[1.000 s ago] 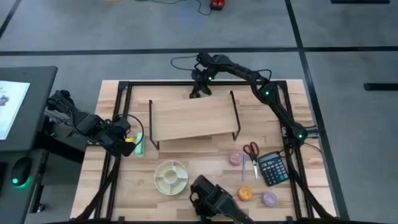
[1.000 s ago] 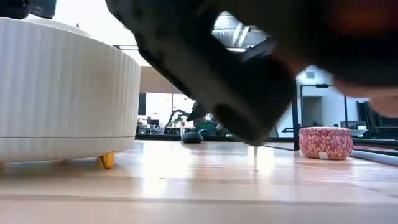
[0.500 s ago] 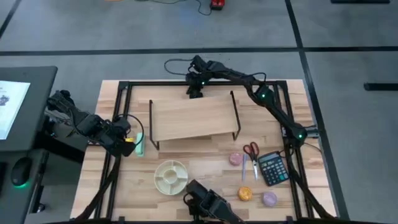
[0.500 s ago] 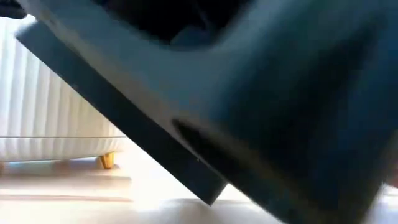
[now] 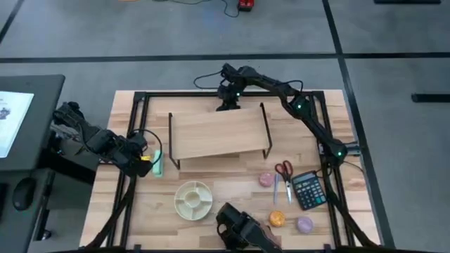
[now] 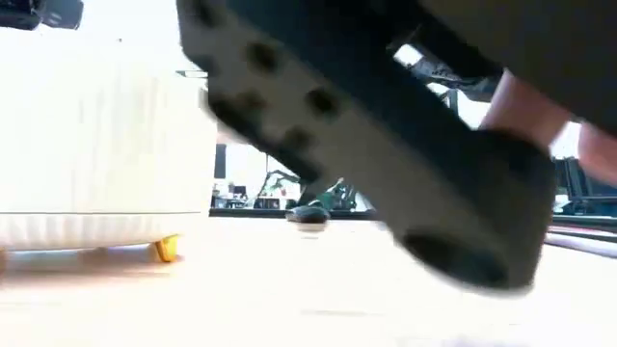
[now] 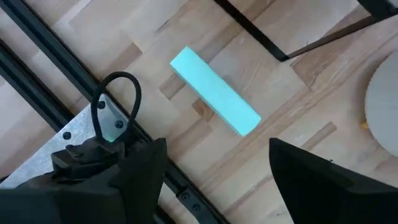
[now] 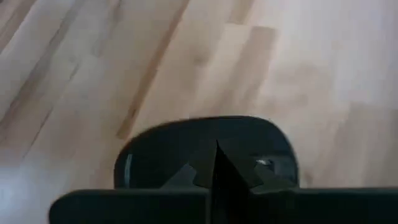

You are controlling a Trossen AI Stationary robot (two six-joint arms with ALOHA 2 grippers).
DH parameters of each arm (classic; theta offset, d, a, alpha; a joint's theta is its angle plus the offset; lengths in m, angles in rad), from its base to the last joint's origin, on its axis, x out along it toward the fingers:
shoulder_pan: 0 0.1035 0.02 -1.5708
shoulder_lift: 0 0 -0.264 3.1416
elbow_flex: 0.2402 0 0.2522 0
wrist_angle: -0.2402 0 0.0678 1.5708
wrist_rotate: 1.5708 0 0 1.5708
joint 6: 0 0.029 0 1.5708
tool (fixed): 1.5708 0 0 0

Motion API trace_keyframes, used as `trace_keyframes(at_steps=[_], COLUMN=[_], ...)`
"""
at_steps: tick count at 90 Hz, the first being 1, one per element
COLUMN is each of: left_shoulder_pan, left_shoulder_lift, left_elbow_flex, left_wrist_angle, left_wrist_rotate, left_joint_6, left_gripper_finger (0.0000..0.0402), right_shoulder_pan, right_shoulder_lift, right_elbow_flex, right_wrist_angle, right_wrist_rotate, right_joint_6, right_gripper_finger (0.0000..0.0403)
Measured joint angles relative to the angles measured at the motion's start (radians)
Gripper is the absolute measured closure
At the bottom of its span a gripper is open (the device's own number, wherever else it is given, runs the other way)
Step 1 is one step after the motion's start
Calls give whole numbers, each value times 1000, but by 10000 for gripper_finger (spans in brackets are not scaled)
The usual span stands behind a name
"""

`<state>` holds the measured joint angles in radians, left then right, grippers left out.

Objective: Stock shelves
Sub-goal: Remove the black mouse from under the shelf, then move the shelf to the top center of the table

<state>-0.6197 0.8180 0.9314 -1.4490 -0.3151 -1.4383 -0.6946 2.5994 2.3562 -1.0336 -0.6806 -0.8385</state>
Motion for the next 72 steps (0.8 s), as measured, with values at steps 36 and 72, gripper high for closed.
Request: trace_keyframes(at_steps=[36, 72], left_shoulder_pan=[0, 0], left_shoulder_lift=[0, -1], left_elbow_flex=[0, 0], left_wrist_angle=[-102, -122], left_wrist_rotate=[-13, -197], left_joint_6=[-258, -272], left_gripper_finger=[144, 144], right_shoulder_pan=[-107, 186], right_shoulder_lift=[-262, -620], right_elbow_flex=[0, 1], right_wrist_angle=[191, -181], right_wrist_rotate=[214, 129], right_joint_6=[342, 403], right_gripper_finger=[403, 403])
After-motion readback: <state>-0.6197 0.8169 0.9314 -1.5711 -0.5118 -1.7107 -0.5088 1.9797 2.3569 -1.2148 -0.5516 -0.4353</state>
